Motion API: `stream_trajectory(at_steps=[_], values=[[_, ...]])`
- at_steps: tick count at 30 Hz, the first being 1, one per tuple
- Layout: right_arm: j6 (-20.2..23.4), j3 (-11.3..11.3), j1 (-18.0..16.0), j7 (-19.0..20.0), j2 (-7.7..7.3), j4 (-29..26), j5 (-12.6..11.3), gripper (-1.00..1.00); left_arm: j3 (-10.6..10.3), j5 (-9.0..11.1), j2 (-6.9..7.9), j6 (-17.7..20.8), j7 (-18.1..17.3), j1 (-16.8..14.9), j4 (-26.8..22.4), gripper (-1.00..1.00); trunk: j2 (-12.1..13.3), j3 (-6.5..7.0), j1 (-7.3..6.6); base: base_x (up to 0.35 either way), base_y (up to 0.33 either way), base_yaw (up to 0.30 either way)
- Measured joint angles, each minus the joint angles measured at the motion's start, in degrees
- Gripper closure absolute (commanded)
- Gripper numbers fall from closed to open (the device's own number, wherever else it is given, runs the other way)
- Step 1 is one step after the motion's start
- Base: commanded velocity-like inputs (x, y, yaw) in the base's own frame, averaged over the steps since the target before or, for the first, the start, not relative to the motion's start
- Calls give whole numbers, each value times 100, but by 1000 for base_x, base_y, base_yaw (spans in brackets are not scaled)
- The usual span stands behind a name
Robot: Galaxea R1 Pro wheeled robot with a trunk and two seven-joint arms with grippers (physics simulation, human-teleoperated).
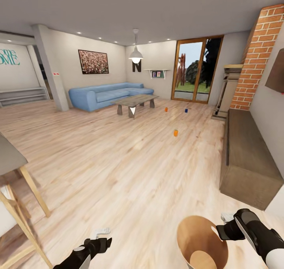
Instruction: Put the three can of soda from the living room inside the tash can in the kitchen.
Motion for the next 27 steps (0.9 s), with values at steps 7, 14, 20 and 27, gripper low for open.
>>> stream_trajectory(at_steps=[7, 14, 20, 27], values=[[-5, 9, 0, -2, 7, 0, 21, 100, 0, 0, 0, 0, 4, 3, -1, -100, 0, 0, 0, 346, 16, -8], [4, 11, 0, -2, 9, 0, -6, 100, 0, 0, 0, 0, 0, 2, -1, -100, 0, 0, 0, 346, 98, -10], [4, 11, 0, 0, 9, 0, -4, 100, 0, 0, 0, 0, 1, 1, 3, -100, 0, 0, 0, 346, 116, -96], [3, 11, 0, 1, 17, 0, -8, 100, 0, 0, 0, -1, -1, 2, 7, -100, 0, 0, 0, 347, 122, -200]])
